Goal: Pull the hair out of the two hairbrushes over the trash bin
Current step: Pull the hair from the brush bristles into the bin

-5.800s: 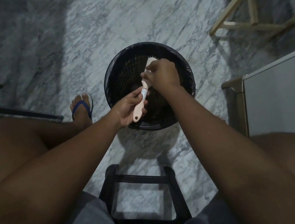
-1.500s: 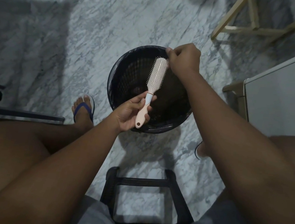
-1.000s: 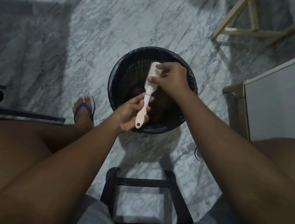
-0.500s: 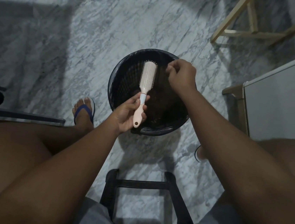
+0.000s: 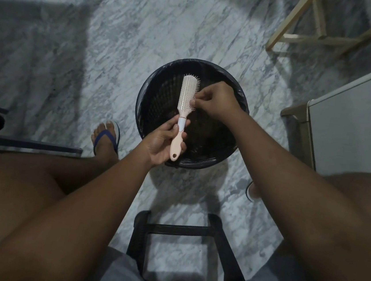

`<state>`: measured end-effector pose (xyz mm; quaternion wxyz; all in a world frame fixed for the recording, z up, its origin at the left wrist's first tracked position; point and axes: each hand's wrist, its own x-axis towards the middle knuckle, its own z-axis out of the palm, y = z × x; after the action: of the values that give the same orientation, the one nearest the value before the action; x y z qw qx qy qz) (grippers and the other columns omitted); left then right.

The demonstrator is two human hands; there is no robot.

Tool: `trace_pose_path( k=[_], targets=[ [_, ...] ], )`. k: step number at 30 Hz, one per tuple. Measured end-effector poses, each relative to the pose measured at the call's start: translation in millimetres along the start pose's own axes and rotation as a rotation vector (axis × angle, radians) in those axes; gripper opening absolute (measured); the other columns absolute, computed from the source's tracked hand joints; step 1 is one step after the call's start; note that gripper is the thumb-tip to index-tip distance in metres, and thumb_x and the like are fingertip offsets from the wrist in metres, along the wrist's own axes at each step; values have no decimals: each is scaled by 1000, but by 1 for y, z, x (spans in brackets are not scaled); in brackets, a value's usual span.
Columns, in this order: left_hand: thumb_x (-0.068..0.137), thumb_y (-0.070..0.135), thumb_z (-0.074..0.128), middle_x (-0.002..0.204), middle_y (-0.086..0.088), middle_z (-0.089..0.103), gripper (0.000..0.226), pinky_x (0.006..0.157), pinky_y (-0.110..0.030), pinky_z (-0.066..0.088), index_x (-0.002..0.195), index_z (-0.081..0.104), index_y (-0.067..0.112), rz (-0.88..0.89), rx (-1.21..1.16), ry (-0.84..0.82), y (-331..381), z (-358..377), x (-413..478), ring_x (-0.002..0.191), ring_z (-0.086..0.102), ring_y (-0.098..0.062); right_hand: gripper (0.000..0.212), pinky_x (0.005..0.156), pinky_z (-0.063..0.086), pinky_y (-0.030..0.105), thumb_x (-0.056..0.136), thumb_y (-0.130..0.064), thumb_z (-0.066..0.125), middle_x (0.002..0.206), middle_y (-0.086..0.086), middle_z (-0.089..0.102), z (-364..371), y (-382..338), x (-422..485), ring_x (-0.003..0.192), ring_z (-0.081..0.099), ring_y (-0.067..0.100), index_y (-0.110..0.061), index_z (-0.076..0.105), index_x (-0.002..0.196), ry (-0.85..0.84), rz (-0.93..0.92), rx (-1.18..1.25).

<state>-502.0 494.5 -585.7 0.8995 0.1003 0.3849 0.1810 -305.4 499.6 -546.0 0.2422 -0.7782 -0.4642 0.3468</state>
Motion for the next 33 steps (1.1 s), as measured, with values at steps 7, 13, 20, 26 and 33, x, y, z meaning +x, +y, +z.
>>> trace_pose_path(
  k=[7,13,20,26,33],
  targets=[
    [94,8,48,121,-3,63,42,60,-25,52,135,51,16,-5,-86,-55,0,0,-1,77,59,-12,13,68,50,6,91,-20,67,85,-2,77,-10,6,3,77,69,3,-12,77,94,41,47,192],
    [99,10,46,122,-1,64,41,67,-30,57,140,48,16,24,-33,35,8,1,-8,84,67,-13,18,69,55,24,96,-20,54,79,-11,72,-15,19,3,67,68,4,-17,71,95,264,208,250],
    [103,12,43,114,0,67,38,70,-35,60,139,49,7,40,133,131,20,32,-31,89,60,-13,60,107,41,40,94,-25,57,141,16,53,-8,-3,-35,130,49,32,-14,36,149,85,46,-229],
    [103,6,38,106,-9,65,36,64,-37,57,138,46,1,32,327,225,25,51,-54,86,61,-18,77,117,27,53,95,-29,55,162,18,12,0,-14,-52,149,12,39,-19,8,156,-44,-29,-530],
    [99,1,41,100,-10,62,32,75,-48,52,130,50,-3,-3,458,366,27,63,-58,87,57,-23,81,122,10,53,96,-28,54,162,24,0,2,-16,-64,149,-2,44,-14,2,156,-100,-33,-693]
  ],
)
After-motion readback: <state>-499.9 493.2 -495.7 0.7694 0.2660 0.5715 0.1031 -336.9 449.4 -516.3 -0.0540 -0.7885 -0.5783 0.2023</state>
